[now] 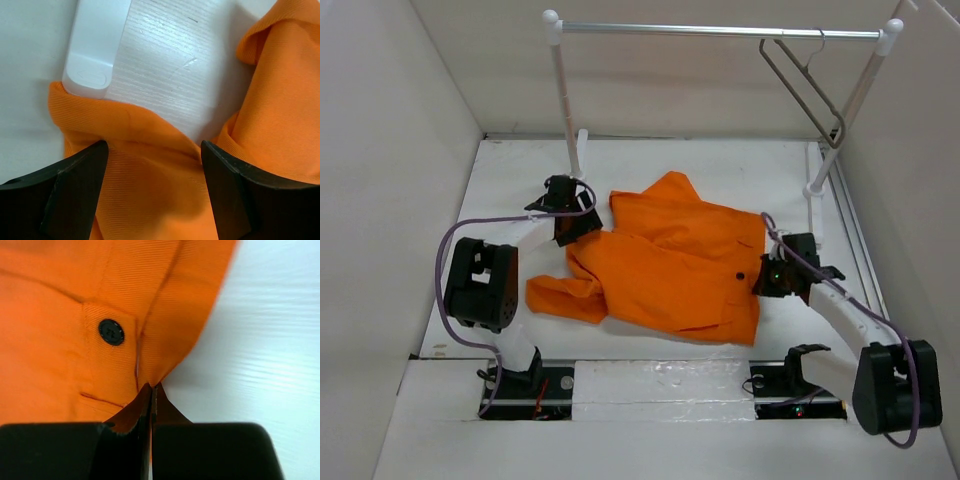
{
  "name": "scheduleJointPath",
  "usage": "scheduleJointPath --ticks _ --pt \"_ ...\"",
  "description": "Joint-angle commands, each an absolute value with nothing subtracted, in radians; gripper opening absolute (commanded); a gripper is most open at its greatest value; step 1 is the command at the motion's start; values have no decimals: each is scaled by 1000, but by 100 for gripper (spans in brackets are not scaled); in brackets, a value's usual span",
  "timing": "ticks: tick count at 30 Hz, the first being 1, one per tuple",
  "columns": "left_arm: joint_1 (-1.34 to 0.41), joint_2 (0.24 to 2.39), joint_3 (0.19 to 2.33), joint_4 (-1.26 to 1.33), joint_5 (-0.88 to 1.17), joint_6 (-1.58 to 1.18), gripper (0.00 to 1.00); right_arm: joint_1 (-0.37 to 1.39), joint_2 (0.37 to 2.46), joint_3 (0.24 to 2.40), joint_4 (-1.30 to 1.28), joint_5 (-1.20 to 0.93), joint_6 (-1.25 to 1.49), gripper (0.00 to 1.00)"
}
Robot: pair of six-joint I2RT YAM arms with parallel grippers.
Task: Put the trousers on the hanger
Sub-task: Flatten out the trousers at the center of the board.
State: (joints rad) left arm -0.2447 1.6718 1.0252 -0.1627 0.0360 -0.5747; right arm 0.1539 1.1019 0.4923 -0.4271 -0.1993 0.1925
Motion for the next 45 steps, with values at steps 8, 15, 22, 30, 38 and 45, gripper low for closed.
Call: scheduleJointPath --ticks 8,15,22,30,38,45 --pt "-239 1419 878 -163 -120 -606 86 -140 1037 759 -540 44 -28 0" --pt "-230 1528 867 -127 -6 -630 91 -177 1074 727 -507 -70 -86 54" --pt "-230 1530 904 -147 98 -620 80 122 945 746 -577 -142 -110 53" --pt "-230 1137 971 -285 -124 -595 41 856 1176 976 -331 -229 -93 22" --pt "-221 1003 1358 -446 -386 -560 41 1072 1796 1684 -460 -321 -311 84" --pt "-221 993 1485 -505 -365 -545 46 1104 2161 1982 -572 -390 -293 85"
